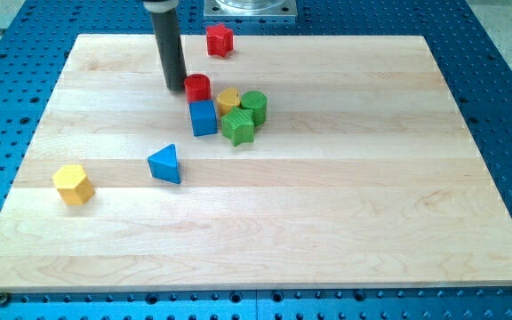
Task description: Push the red star into the group of blocks
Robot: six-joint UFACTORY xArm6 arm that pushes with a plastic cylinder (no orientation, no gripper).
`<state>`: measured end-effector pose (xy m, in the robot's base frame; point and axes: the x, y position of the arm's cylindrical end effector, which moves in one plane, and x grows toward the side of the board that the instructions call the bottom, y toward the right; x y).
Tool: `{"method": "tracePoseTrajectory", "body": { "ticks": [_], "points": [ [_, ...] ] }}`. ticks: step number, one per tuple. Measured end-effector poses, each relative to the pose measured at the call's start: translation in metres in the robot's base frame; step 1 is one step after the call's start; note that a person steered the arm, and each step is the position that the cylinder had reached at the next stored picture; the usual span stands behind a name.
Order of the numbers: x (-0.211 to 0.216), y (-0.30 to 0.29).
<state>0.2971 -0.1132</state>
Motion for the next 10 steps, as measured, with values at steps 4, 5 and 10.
{"method": "tracePoseTrajectory", "body": {
  "ticks": [4, 5, 10],
  "points": [
    [-0.052, -0.052],
    [-0.106, -0.015],
    [-0.059, 0.194]
  ]
}}
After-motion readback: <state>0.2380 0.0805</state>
